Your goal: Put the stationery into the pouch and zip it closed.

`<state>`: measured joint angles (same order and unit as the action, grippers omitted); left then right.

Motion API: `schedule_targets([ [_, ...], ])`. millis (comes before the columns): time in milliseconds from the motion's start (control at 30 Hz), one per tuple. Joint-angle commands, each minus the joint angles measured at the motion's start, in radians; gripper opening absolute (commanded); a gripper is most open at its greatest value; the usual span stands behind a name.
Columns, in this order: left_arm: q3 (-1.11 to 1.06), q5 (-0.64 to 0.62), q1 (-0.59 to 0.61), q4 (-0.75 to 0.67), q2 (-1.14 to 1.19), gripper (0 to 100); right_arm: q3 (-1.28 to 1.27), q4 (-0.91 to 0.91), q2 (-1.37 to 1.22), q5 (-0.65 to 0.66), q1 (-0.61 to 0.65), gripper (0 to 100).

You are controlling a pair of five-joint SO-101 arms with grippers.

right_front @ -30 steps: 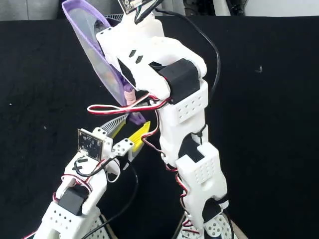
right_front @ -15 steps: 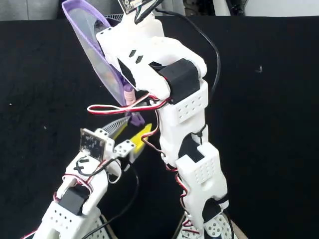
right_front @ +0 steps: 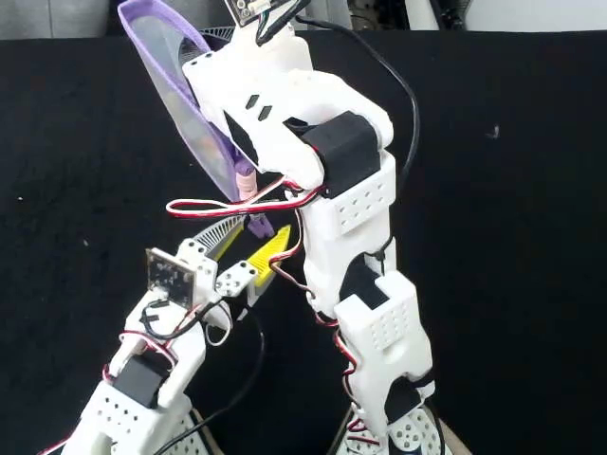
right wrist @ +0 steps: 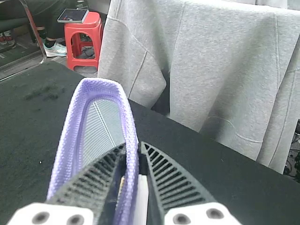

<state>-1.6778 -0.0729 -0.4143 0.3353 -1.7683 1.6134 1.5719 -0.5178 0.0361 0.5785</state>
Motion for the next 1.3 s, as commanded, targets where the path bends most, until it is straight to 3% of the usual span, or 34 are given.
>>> schedule_targets([
  [0, 0.090, 0.002, 0.008, -0.021, 0.144, 22, 0.058, -0.002, 0.091, -0.009, 0.015, 1.1],
  [433, 0.493, -0.052, -0.051, -0.276, 0.962, 19, 0.058, -0.002, 0.093, -0.005, 0.015, 1.1],
  [667, 0.443, -0.048, -0.054, -0.362, 0.936, 7, 0.058, -0.002, 0.093, -0.005, 0.014, 1.1],
  [867, 0.337, -0.048, -0.036, -0.345, 0.701, 3, 0.058, -0.009, 0.093, -0.003, 0.008, 1.1],
  [967, 0.318, -0.048, -0.045, -0.206, 0.525, 3, 0.058, -0.011, 0.088, -0.003, 0.008, 1.1],
  [1267, 0.489, -0.046, -0.033, 0.428, -0.014, 3, 0.058, -0.031, 0.085, -0.002, -0.028, 1.1],
])
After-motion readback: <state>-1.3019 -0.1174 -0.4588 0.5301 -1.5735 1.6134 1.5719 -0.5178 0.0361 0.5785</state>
